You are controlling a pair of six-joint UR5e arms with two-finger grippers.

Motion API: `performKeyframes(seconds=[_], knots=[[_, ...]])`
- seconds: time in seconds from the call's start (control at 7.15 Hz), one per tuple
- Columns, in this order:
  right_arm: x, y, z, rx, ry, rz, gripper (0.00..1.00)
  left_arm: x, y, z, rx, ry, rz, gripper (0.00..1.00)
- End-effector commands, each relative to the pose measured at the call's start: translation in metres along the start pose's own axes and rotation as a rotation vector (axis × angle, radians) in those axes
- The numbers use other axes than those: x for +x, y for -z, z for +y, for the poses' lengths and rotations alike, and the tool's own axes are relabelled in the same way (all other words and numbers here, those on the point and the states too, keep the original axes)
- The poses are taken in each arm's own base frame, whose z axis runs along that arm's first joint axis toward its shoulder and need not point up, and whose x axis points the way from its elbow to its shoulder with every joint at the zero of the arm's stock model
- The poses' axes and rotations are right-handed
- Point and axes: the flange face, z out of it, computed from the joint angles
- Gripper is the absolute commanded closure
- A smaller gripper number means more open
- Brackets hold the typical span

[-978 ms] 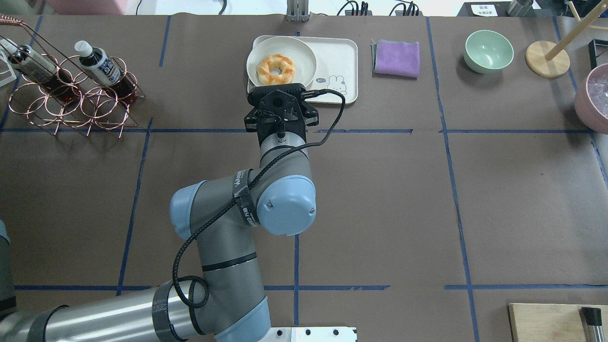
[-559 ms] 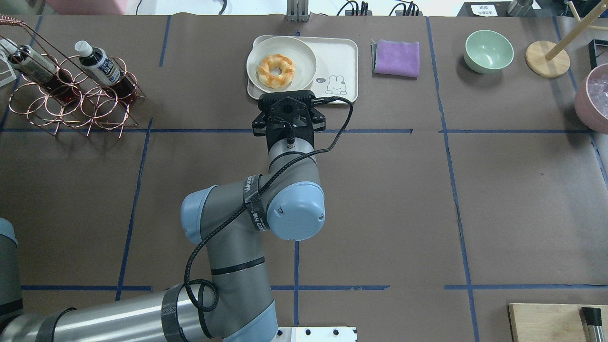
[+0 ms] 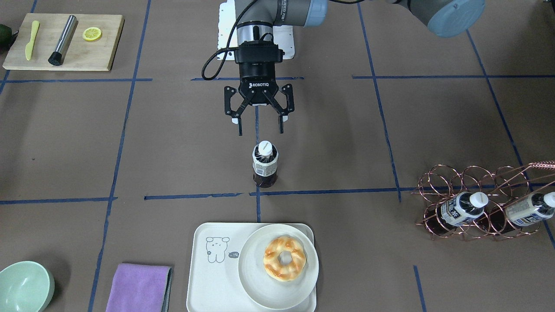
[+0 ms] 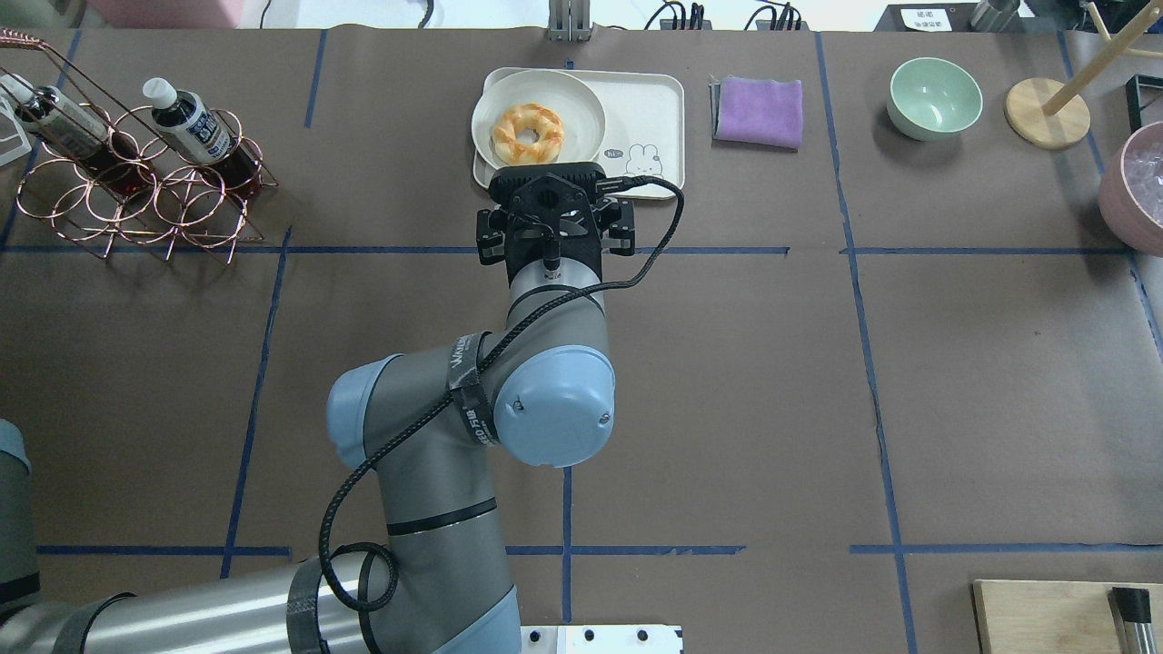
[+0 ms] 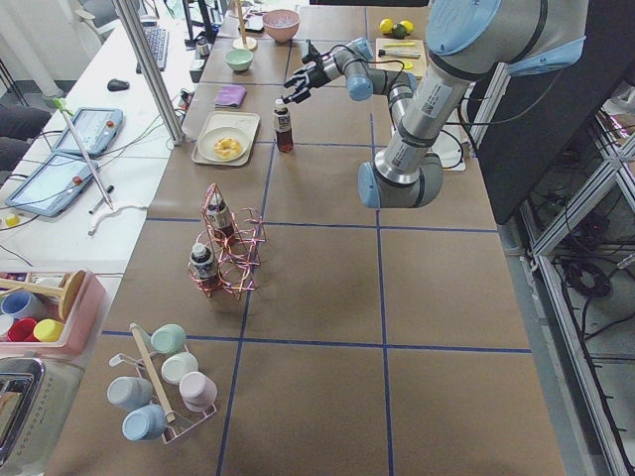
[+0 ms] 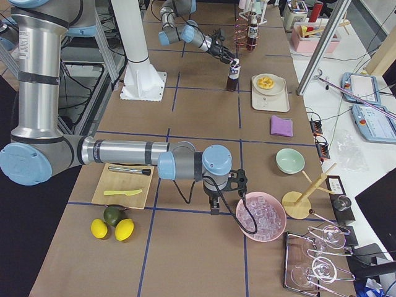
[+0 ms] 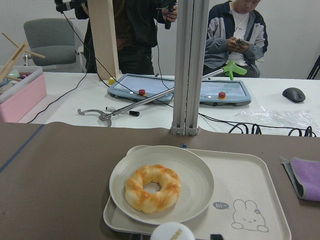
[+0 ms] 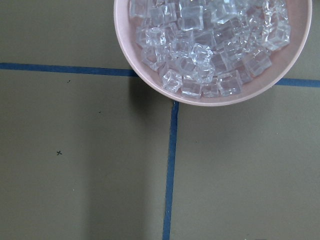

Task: Place tea on tray
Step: 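Carry the tea bottle with the left gripper toward the white tray, then set the tea bottle upright in front of the tray, open left gripper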

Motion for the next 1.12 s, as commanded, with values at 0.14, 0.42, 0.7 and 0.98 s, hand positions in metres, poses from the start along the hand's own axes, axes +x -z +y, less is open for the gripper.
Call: performKeyframes(seconds=[0.14,0.42,0.7,0.98], knots=[[0.0,0.0,-0.001,0.001,0.003,0.0,0.0,-0.056,0.041,-0.04,-0.202,0.017,0.133,0.0],[-0.001,0.001,-0.001,0.002,0.001,0.0,0.0,-0.121,-0.002,-0.038,-0.433,0.016,0.088,0.0],[-0.003,0.003,-0.004,0.008,0.007,0.0,0.0,-0.201,-0.036,-0.032,-0.654,0.013,0.02,0.0],[-0.008,0.007,-0.007,0.028,0.022,-0.002,0.0,-0.33,-0.06,-0.077,-0.956,-0.122,0.01,0.0]])
